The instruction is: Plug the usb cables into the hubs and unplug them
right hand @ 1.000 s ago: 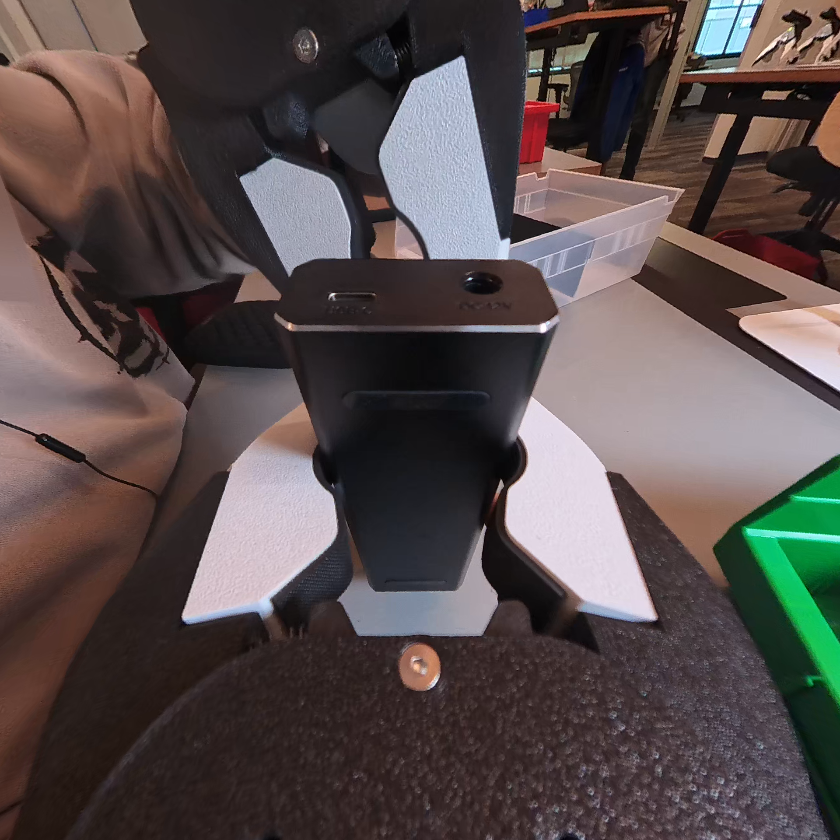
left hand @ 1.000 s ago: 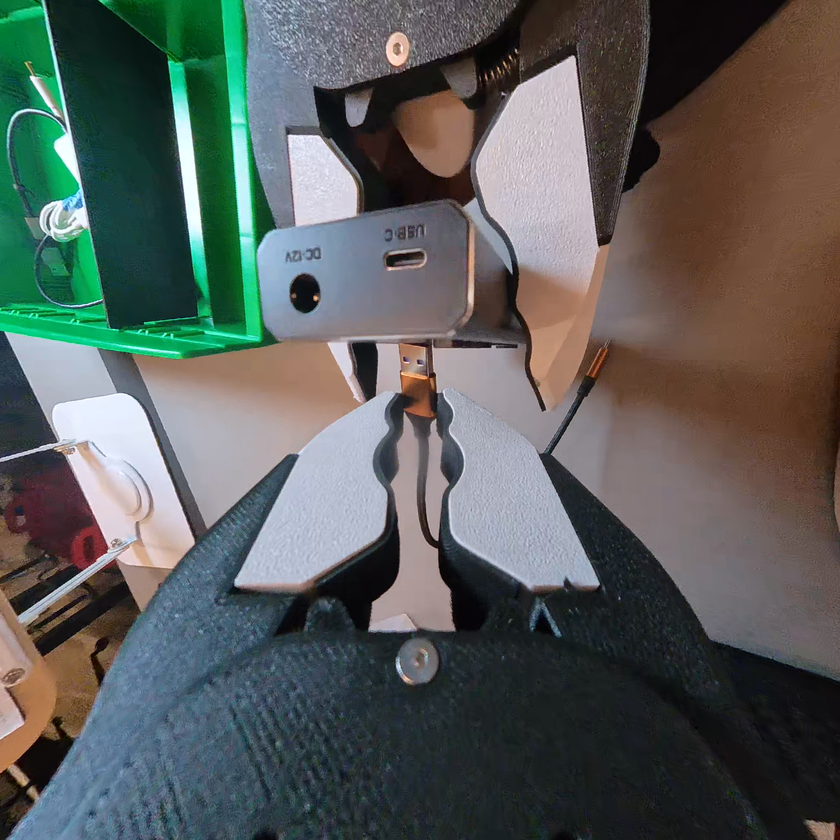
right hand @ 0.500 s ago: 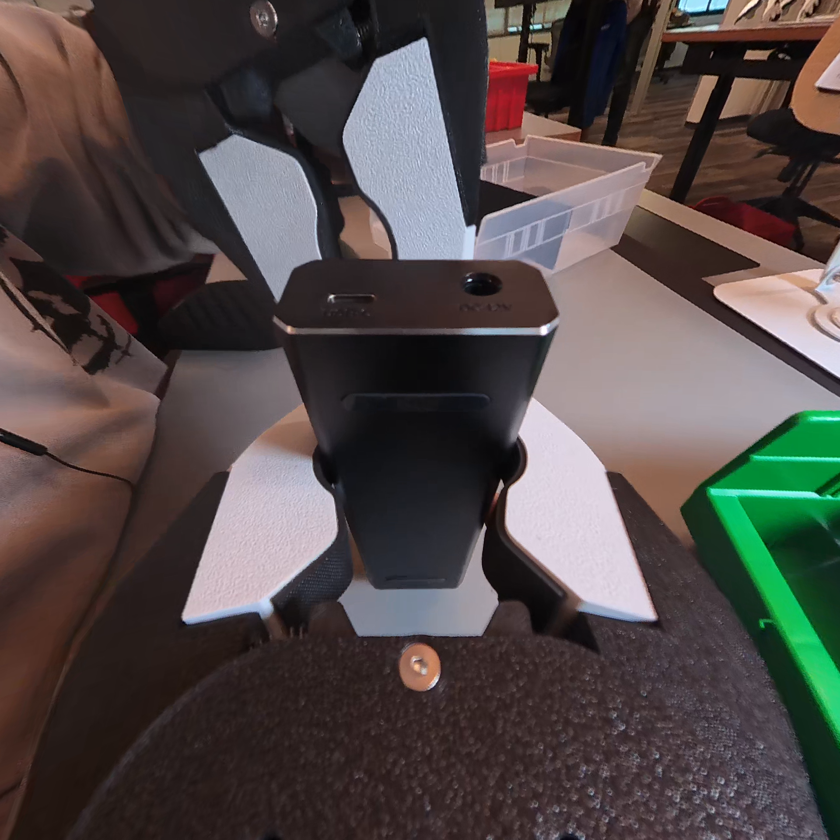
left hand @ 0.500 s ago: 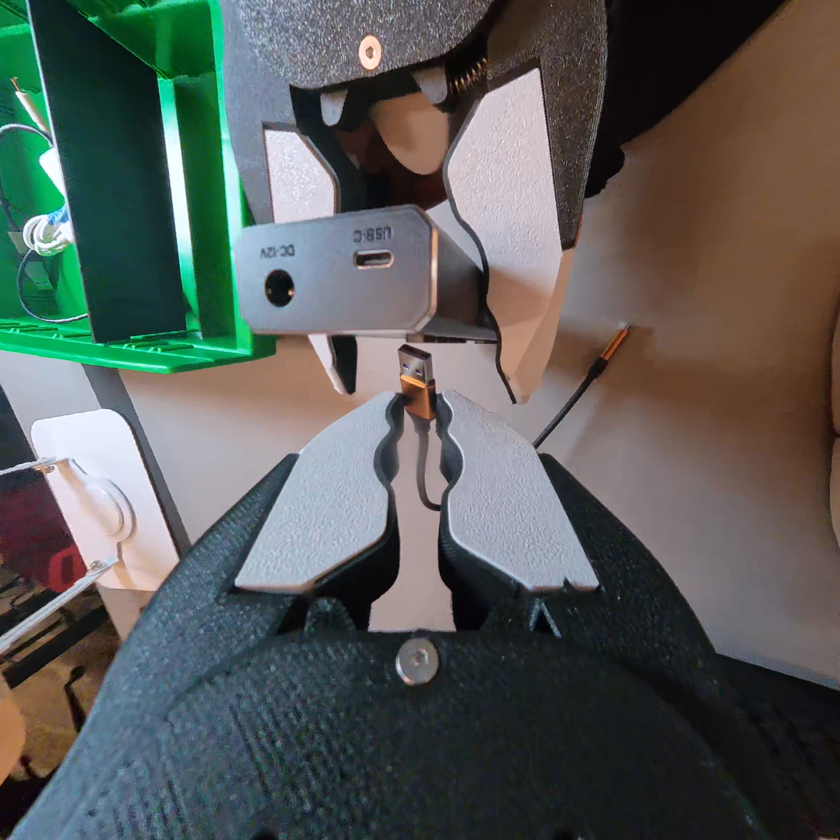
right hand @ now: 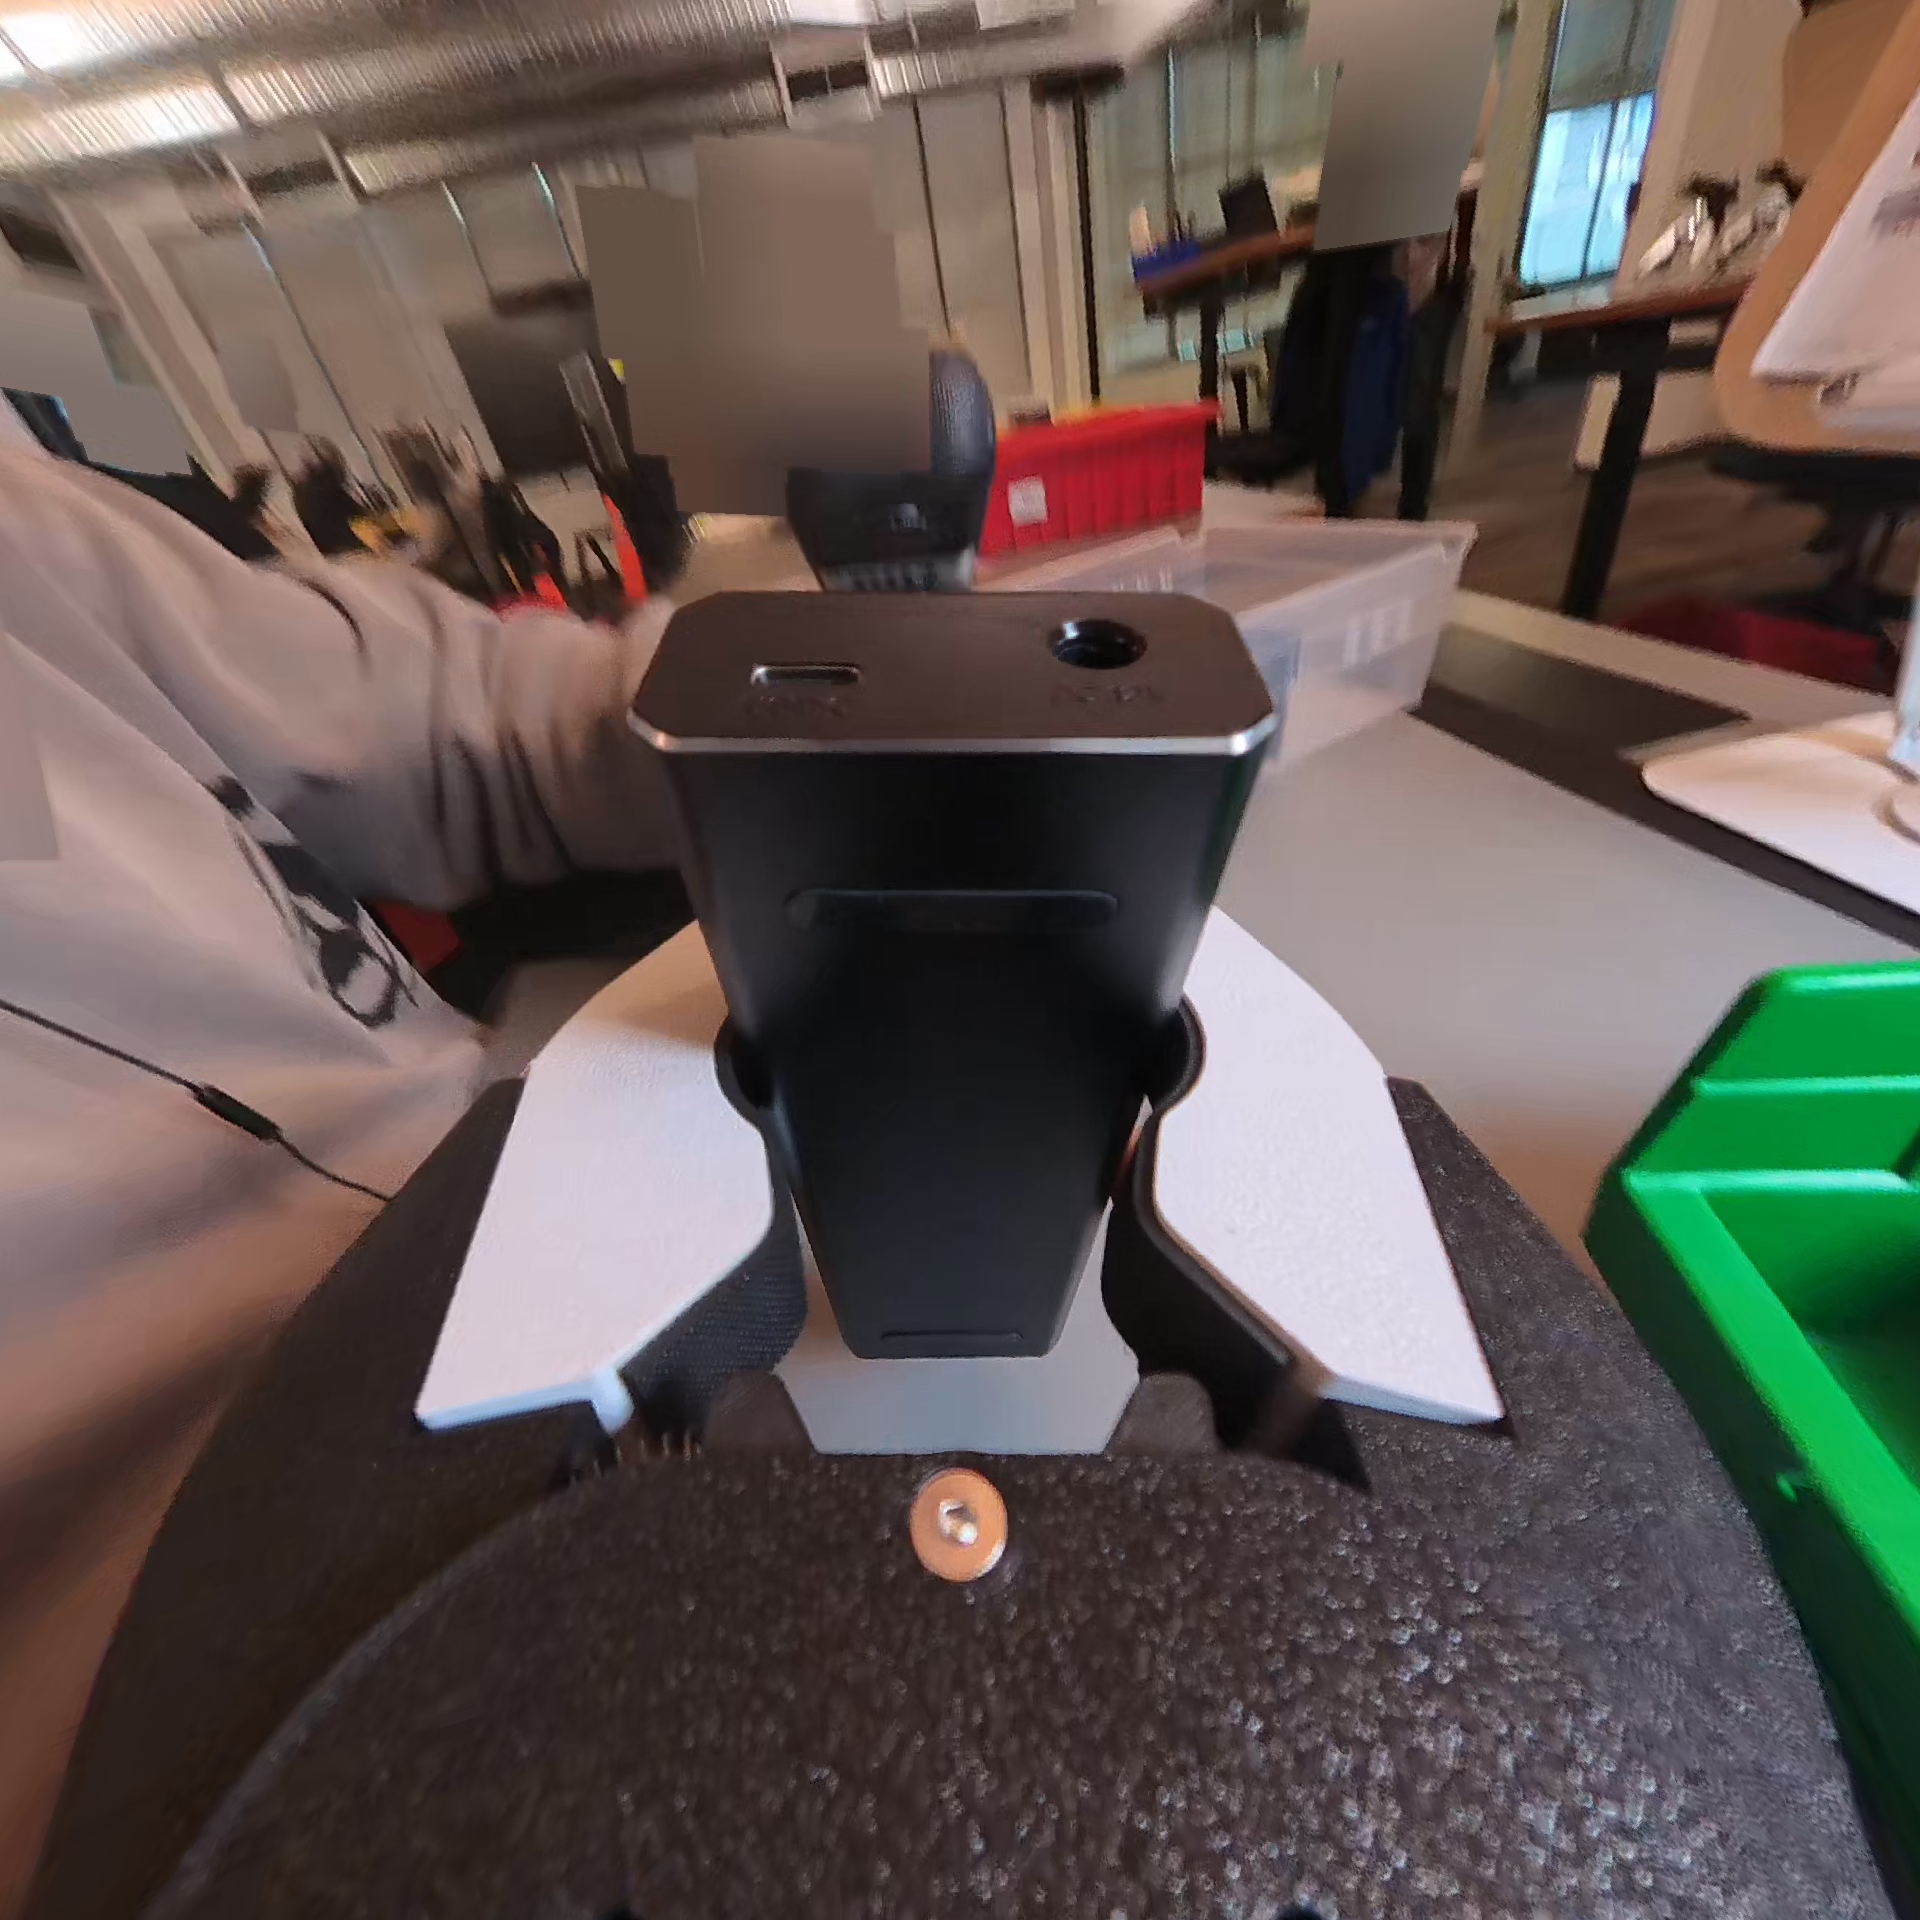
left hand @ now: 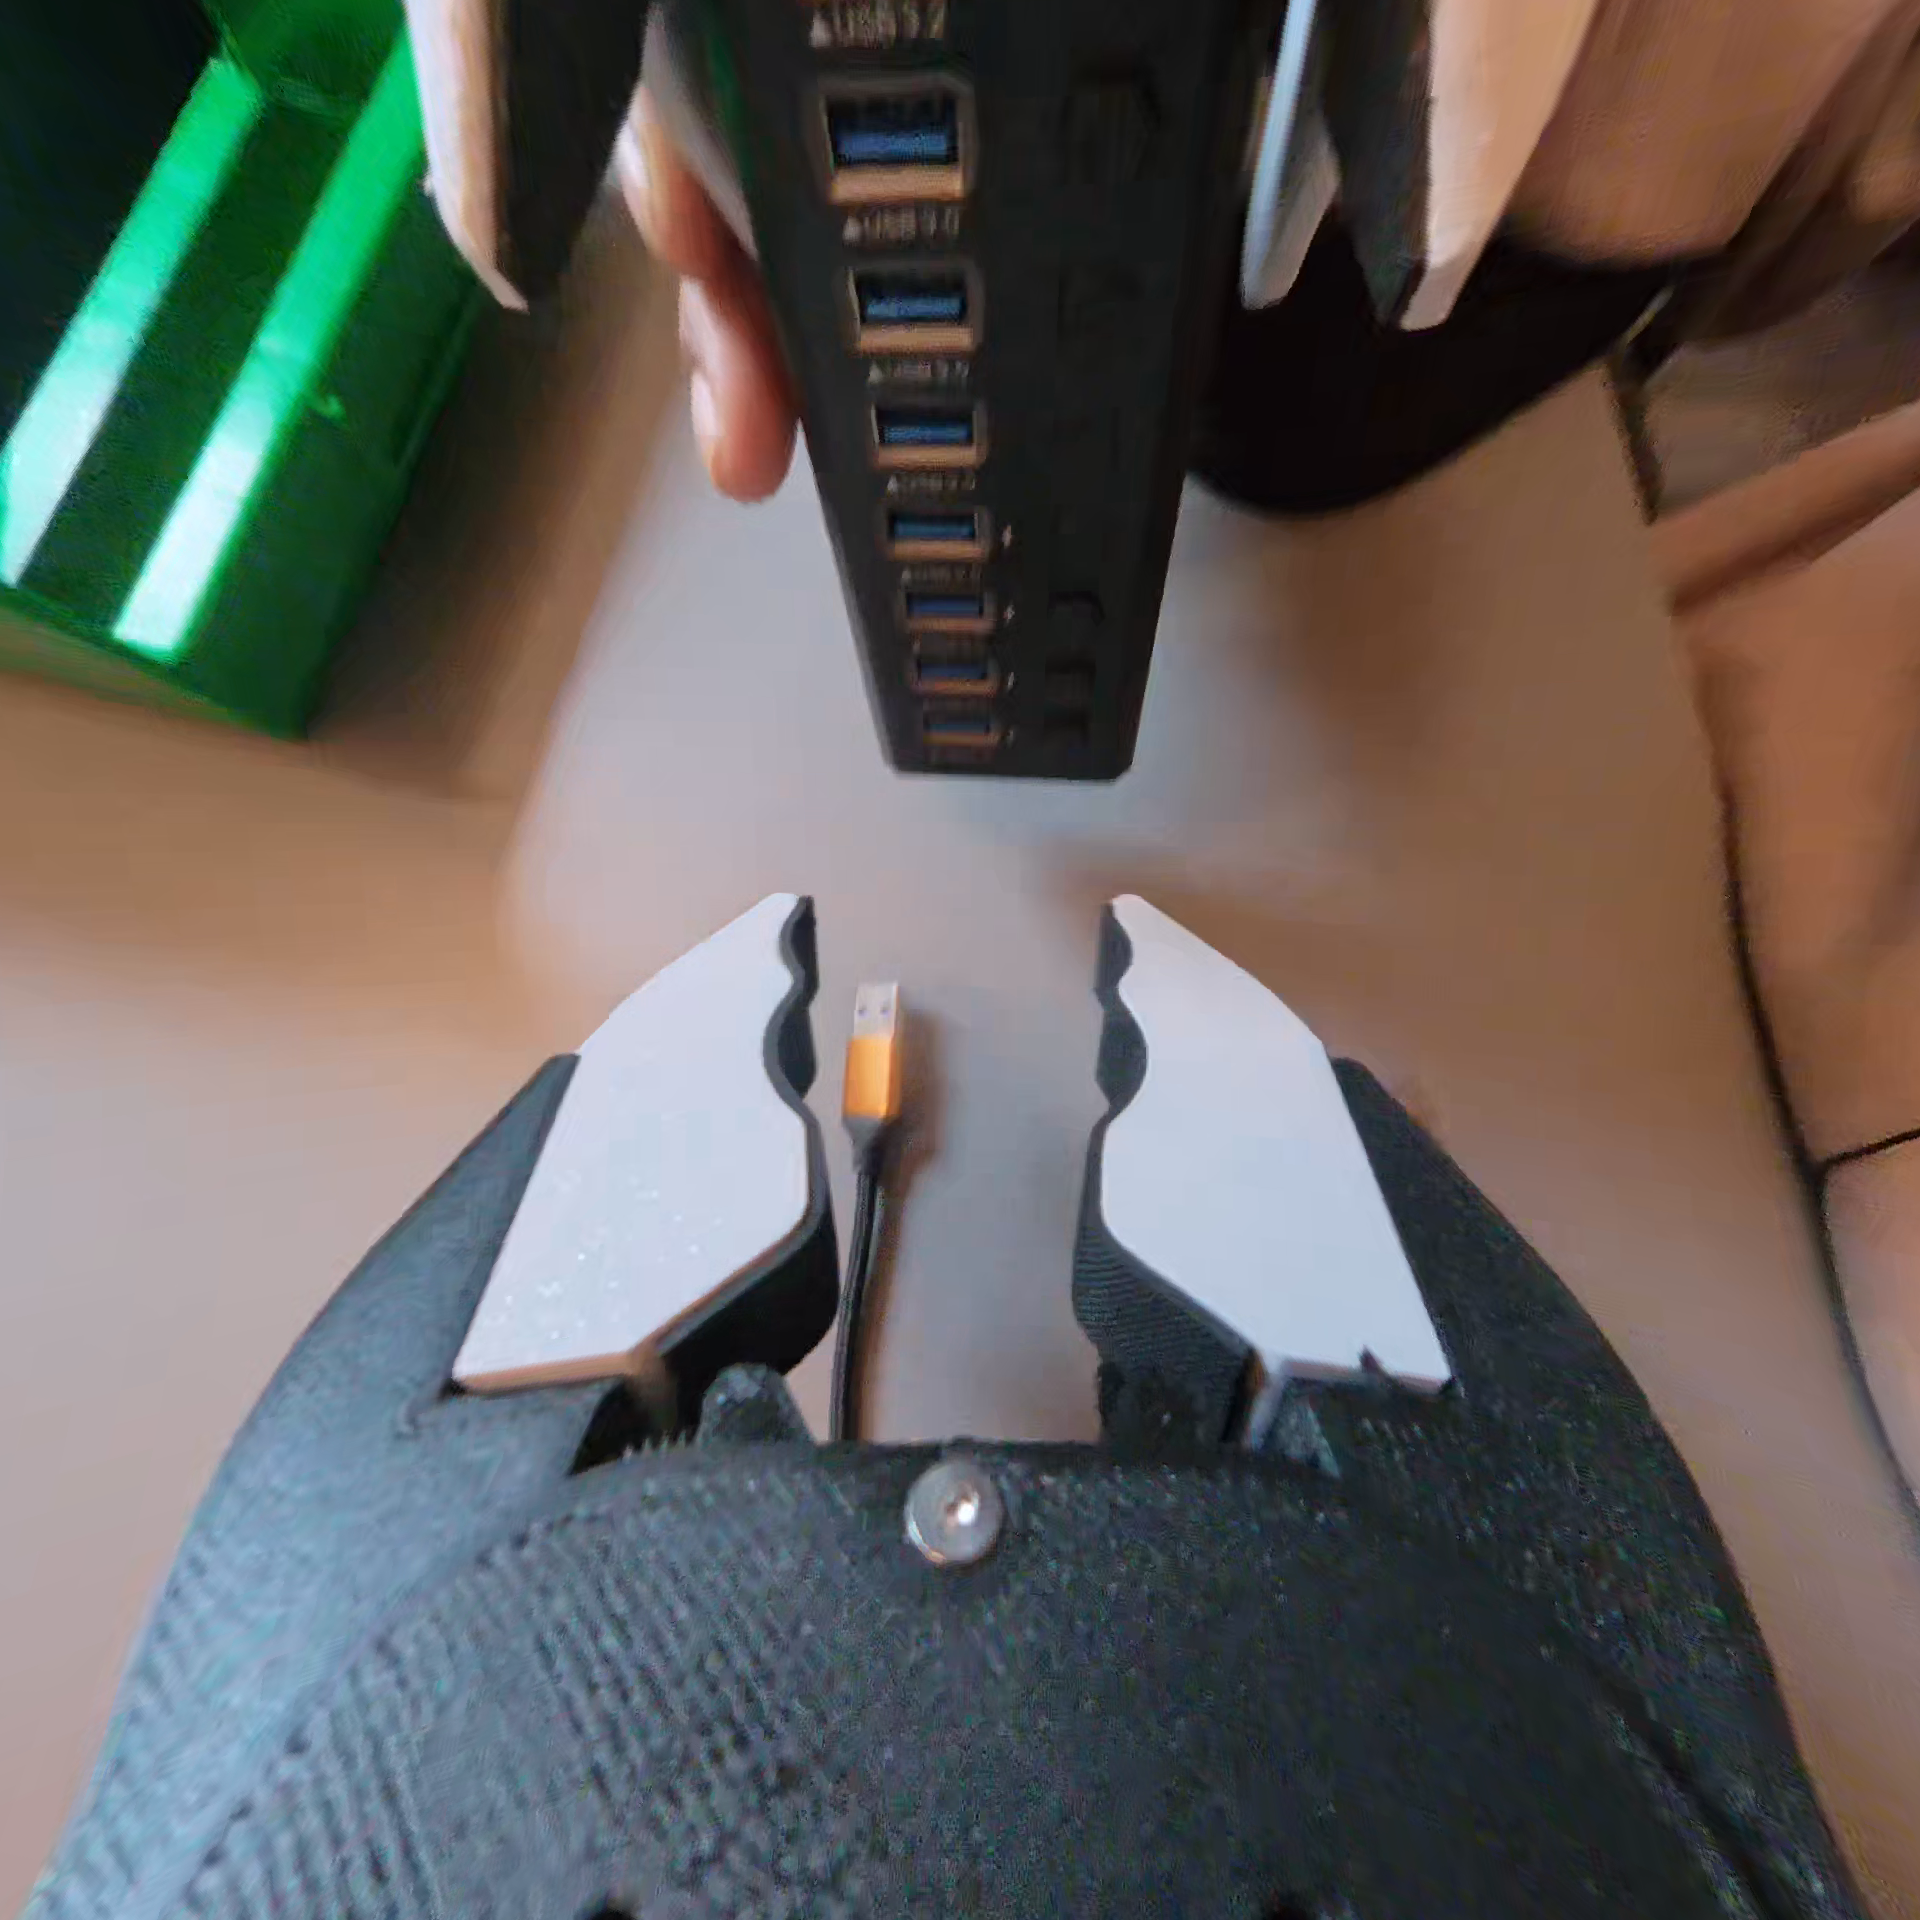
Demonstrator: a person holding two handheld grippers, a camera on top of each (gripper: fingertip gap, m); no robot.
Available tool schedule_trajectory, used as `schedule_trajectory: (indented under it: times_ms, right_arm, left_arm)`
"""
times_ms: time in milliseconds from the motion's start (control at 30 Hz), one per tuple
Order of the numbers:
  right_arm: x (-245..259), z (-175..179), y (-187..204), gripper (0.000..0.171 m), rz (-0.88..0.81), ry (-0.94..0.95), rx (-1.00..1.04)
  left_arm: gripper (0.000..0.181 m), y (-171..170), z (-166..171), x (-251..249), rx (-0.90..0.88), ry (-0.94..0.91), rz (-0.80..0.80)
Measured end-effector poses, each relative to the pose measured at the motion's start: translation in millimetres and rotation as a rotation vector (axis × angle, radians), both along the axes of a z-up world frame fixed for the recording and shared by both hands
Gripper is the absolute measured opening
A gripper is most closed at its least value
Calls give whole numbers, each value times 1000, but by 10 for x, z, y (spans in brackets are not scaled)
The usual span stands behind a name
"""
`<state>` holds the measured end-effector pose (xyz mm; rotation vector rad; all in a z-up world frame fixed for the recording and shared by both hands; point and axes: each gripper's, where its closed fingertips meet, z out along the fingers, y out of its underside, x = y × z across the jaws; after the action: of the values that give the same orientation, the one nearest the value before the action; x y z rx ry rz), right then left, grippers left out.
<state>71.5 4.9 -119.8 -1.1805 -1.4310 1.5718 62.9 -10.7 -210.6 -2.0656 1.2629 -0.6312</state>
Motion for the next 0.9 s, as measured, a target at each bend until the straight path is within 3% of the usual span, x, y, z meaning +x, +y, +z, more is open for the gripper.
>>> schedule_trajectory:
  times_ms: [33,100,167,233,467,700,900]
  right_arm:
    - [15,90,-14,71,14,57,-43]
    - [42,259,-16,71,15,166,-109]
    - [50,345,-21,71,8,225,-138]
    - [56,368,-54,71,17,242,-139]
    - [8,163,-98,71,-26,110,86]
    - [-114,-25,-115,71,-55,21,65]
    - [-234,-114,-188,86,-50,17,-19]
  left_arm:
    - [66,-2,75,100,26,-104,1]
    - [83,9,220,285,77,-297,18]
    - [85,31,288,433,129,-388,29]
    - [64,38,282,491,182,-344,7]
    - [62,-5,385,178,184,-301,-18]
    - [62,-78,295,14,118,-268,-28]
    - [62,-104,211,32,77,-213,-13]
